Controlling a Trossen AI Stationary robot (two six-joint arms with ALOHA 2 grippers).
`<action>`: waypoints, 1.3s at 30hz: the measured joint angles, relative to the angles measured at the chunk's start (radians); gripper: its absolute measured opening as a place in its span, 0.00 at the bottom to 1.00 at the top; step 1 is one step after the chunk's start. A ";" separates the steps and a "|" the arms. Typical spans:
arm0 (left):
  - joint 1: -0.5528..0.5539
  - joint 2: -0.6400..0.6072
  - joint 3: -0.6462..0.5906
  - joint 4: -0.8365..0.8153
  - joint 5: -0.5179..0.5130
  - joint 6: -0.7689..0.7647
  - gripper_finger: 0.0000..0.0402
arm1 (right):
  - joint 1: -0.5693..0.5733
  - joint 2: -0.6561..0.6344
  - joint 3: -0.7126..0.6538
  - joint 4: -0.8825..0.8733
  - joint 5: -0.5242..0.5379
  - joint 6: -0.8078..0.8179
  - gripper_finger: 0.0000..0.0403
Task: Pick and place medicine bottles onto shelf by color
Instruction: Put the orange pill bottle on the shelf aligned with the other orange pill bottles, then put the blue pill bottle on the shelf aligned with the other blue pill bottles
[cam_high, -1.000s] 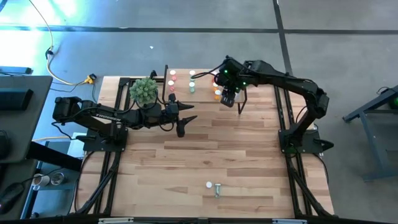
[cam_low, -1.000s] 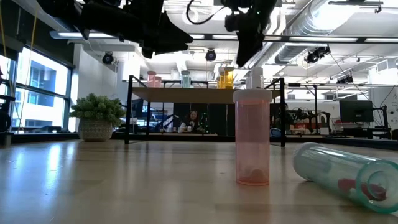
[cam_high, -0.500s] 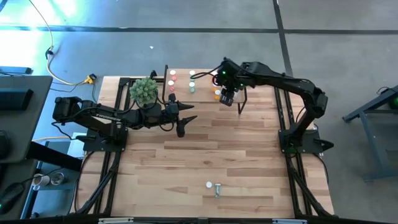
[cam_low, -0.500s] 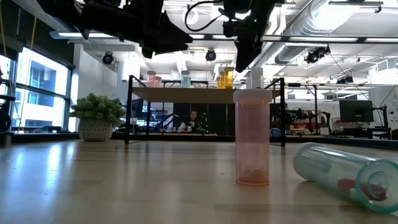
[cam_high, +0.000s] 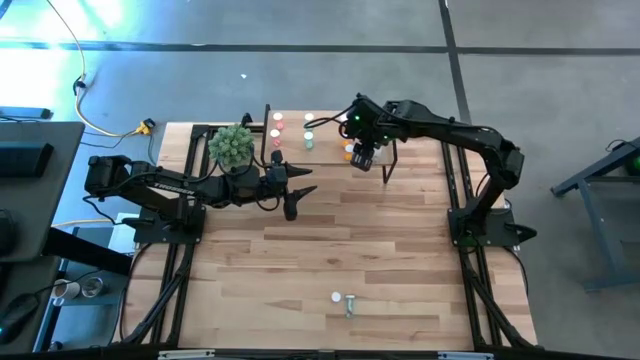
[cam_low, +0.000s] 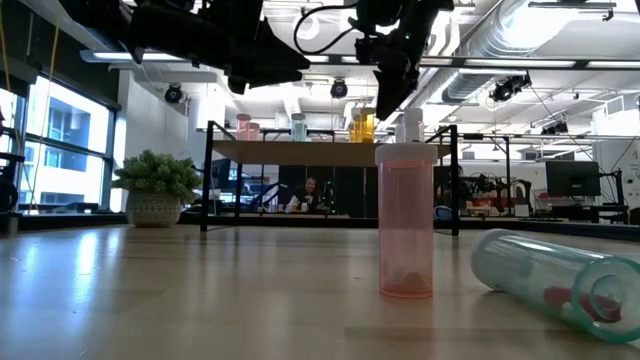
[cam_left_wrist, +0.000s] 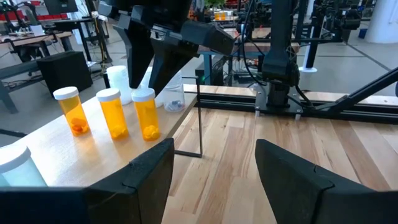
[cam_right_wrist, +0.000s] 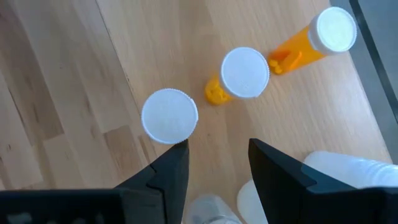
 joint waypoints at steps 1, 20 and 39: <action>0.000 0.000 0.000 0.000 0.000 0.000 0.53 | 0.000 0.000 0.000 0.001 0.000 0.000 0.39; 0.000 0.000 0.000 -0.039 -0.015 0.000 0.53 | 0.000 0.000 0.000 0.003 -0.014 0.023 0.39; -0.002 0.000 0.000 -0.148 -0.019 -0.035 0.53 | 0.016 -0.070 0.075 -0.141 -0.026 0.019 0.39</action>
